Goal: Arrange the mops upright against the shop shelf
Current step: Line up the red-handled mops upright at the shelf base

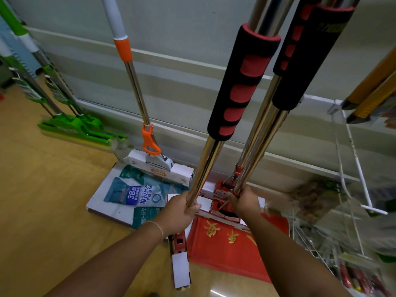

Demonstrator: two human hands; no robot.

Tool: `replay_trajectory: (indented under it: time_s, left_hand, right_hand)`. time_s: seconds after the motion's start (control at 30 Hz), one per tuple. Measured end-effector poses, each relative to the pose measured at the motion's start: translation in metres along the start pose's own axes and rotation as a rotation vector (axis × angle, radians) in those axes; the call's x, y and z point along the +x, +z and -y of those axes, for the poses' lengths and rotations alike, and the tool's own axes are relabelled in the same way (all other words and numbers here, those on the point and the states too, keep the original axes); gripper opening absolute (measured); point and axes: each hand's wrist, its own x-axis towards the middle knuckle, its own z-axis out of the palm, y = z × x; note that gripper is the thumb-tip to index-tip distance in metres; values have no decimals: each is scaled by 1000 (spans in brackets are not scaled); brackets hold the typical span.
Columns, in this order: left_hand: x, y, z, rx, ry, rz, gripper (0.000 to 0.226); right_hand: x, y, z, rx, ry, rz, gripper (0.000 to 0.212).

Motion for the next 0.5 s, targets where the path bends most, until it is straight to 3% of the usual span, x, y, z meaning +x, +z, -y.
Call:
replay_trajectory:
  time_s: [0.23, 0.5]
  left_hand:
    - [3, 14, -3, 7, 25, -32, 16]
    - [7, 24, -12, -6, 63, -15, 20]
  right_hand:
    - [21, 11, 19, 43, -9, 30, 51]
    - [37, 13, 32, 158, 36, 69, 38]
